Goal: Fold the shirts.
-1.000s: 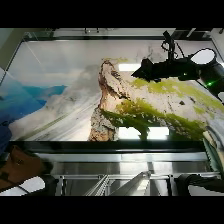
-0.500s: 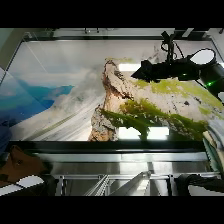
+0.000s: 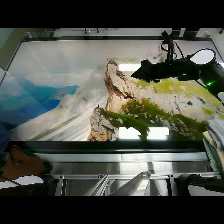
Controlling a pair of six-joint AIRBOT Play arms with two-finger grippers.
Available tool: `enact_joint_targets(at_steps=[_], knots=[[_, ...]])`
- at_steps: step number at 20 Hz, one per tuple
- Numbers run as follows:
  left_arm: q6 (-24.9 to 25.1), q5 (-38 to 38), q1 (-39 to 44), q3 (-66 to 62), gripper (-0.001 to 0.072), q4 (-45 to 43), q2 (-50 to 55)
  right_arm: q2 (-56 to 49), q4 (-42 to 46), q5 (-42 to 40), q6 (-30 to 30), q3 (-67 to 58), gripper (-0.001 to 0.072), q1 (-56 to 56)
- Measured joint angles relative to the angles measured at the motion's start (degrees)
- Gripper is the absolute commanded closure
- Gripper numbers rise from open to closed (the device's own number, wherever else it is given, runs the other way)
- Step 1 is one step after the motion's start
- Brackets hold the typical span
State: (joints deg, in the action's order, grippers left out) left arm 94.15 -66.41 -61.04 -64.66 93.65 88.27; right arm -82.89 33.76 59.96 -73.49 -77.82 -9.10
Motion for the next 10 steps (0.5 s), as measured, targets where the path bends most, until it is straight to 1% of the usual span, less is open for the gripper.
enact_joint_targets(at_steps=[2, 5, 7, 10], knots=[[1.5, 0.0, 1.0, -0.7, 0.0691, 2.1, 0.7, 0.0, -0.8, 0.0, -0.2, 0.0, 0.0691, 0.0], [5.8, -1.4, 7.1, -4.4, 0.0690, 14.5, -1.5, 0.0, -1.8, 0.1, -0.2, 0.0, 0.0691, -0.2], [8.2, -5.3, 15.1, -9.7, 0.0689, 22.6, -3.8, 0.0, -2.0, 0.1, -0.2, 0.0, 0.0691, -0.2], [10.0, -11.4, 32.3, -22.6, 0.0689, 33.7, -5.8, 0.0, -2.1, 0.2, -0.2, 0.0, 0.0691, 0.2]])
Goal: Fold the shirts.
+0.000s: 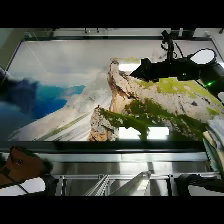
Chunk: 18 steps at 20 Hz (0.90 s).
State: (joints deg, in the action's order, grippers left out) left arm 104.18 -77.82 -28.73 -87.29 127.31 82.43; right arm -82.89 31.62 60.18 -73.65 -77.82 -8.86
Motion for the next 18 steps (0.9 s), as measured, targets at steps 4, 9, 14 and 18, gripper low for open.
enact_joint_targets(at_steps=[4, 9, 14, 18], knots=[[0.7, -6.4, 23.8, -21.6, 0.0688, 7.2, 2.3, 0.3, 1.0, 2.8, 0.0, 0.0, 0.0691, 3.8], [-1.2, -8.4, 38.7, -24.0, 0.0687, 2.1, 6.7, 1.1, 1.6, 9.0, 0.0, 0.0, 0.0692, 11.5], [2.4, -5.6, 43.1, -12.5, 0.0000, -0.4, 14.3, 1.5, 1.8, 14.4, 0.0, 0.0, 0.0691, 16.5], [3.0, -10.6, 42.0, -9.1, 0.0000, 1.4, 19.6, 1.6, 1.9, 16.2, 0.3, 0.0, 0.0323, 16.5]])
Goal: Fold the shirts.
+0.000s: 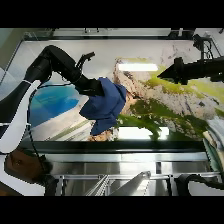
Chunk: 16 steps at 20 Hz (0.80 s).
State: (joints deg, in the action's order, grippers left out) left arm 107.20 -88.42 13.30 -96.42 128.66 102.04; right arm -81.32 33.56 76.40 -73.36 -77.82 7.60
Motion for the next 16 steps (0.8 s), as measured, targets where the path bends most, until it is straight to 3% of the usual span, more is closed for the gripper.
enact_joint_targets(at_steps=[1, 2, 6, 14, 16], knots=[[-0.2, -1.9, -0.7, 0.3, 0.0000, 0.4, 0.5, -0.1, 0.5, 0.1, 0.4, 0.0, 0.0246, -0.6], [-0.7, -3.9, -1.7, 0.9, 0.0001, 0.6, 0.8, -0.2, 1.4, 0.4, 0.6, 0.0, 0.0223, -1.4], [-2.4, -5.8, -6.3, 10.6, 0.0001, 0.5, -4.0, -2.7, 7.9, 0.3, -0.1, 0.5, 0.0226, -6.0], [-1.9, 15.7, -12.1, 48.1, 0.0002, 5.0, -19.9, -16.1, 7.3, -9.6, -0.7, 1.2, 0.0233, -12.1], [-1.5, 21.2, -11.0, 51.6, 0.0002, 6.5, -20.9, -19.4, 4.8, -11.8, -0.5, 1.2, 0.0409, -12.9]])
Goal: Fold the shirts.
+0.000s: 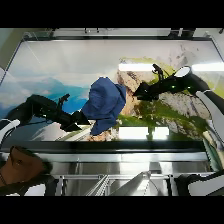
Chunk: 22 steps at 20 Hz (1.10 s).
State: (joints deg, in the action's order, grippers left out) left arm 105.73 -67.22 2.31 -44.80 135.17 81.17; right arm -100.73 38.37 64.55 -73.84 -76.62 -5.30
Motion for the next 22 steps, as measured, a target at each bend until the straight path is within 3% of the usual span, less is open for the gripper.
enact_joint_targets(at_steps=[7, 15, 16, 17, 18, 22], knots=[[0.7, 16.5, 5.2, -0.9, 0.0003, 1.8, -0.9, -5.8, -6.4, -6.7, 2.4, 0.0, 0.0405, -4.0], [0.8, 23.5, 6.4, -2.8, 0.0023, 2.7, -0.1, -8.0, -11.3, -11.4, 4.5, -0.1, 0.0435, -8.5], [0.8, 23.4, 6.4, -2.8, 0.0207, 2.8, 0.4, -8.4, -12.9, -11.7, 5.2, -0.1, 0.0610, -8.9], [0.7, 23.2, 6.4, -2.8, 0.0593, 2.9, 1.0, -8.7, -14.6, -11.8, 6.1, -0.1, 0.0690, -9.2], [0.7, 22.8, 6.4, -2.8, 0.0682, 2.9, 1.5, -8.9, -16.0, -11.8, 6.8, -0.1, 0.0691, -9.4], [0.6, 20.4, 5.9, -2.9, 0.0682, 3.0, 0.8, -8.2, -19.0, -11.5, 9.7, 0.0, 0.0692, -9.2]])
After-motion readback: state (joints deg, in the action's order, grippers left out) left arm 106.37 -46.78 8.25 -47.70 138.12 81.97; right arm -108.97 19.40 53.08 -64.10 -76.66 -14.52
